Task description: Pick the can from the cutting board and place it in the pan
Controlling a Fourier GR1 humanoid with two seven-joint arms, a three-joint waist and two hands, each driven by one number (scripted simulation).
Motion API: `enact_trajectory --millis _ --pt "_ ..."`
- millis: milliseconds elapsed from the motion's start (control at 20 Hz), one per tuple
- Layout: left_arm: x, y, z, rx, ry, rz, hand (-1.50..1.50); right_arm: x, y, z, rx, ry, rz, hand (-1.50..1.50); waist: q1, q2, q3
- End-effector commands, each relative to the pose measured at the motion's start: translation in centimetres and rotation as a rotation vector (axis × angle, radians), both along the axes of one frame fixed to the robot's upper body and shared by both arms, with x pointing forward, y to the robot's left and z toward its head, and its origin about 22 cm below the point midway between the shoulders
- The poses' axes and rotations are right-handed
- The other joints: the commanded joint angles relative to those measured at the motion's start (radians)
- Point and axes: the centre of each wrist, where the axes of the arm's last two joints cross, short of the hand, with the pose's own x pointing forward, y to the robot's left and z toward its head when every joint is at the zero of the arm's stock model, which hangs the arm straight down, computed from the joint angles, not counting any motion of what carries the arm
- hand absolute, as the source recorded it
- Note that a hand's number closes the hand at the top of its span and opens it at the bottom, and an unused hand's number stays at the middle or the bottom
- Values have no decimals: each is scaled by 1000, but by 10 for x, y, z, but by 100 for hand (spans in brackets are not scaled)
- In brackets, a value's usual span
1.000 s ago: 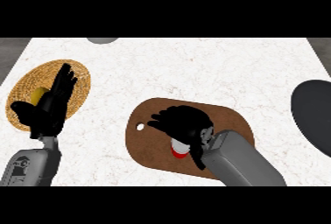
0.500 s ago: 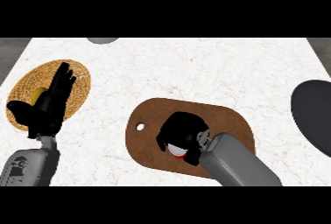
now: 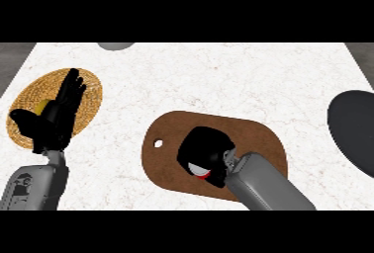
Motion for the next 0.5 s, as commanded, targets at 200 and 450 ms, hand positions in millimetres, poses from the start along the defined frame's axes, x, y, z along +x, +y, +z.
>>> enact_trajectory --millis 200,450 --pt "-9 17 -8 6 17 81 0 34 -84 -22 17 -52 -902 150 -91 0 0" --pt "-11 19 -11 1 26 65 0 42 -98 19 147 -400 -1381 150 -62 -7 -2"
